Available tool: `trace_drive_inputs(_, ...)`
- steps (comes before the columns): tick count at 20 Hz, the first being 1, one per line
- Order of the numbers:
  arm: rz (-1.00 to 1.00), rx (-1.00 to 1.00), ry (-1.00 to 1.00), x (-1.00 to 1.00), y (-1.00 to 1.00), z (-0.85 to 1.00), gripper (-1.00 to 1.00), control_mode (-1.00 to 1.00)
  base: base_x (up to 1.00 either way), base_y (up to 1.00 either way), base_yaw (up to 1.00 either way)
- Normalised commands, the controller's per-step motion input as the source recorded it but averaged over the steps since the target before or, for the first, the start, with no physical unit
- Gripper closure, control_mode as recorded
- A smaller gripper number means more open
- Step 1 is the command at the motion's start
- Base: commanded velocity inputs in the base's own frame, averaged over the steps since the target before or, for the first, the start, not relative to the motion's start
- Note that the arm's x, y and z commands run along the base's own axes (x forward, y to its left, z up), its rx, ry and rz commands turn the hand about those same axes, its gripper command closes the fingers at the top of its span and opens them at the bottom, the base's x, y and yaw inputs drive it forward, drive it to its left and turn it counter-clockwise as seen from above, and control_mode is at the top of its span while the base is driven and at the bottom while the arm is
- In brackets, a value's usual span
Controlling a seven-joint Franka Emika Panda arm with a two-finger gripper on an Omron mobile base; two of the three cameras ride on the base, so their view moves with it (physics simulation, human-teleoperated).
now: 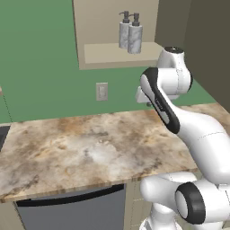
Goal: Locate and retrieve the soap dispenser and soap dispenser from the cabinet. Place them next to the sink.
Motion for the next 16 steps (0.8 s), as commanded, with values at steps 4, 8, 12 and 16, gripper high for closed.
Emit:
trace_drive_inputs(4, 0.0, 0.0, -0.11, -0.15, 0.02, 0.12, -1.0, -1.0, 0.0, 0.0, 0.0)
trace_drive_inputs(8, 0.0, 0.0, -0.24, -0.22, 0.02, 0.36, -1.0, -1.0, 0.0, 0.0, 0.0)
trace_drive_inputs(12, -0.04, 0.01, -0.24, -0.15, 0.0, 0.4, -1.0, -1.0, 0.0, 0.0, 0.0)
trace_drive_inputs(16, -0.07, 0.0, -0.25, -0.09, 0.15, 0.43, -1.0, -1.0, 0.0, 0.0, 0.0)
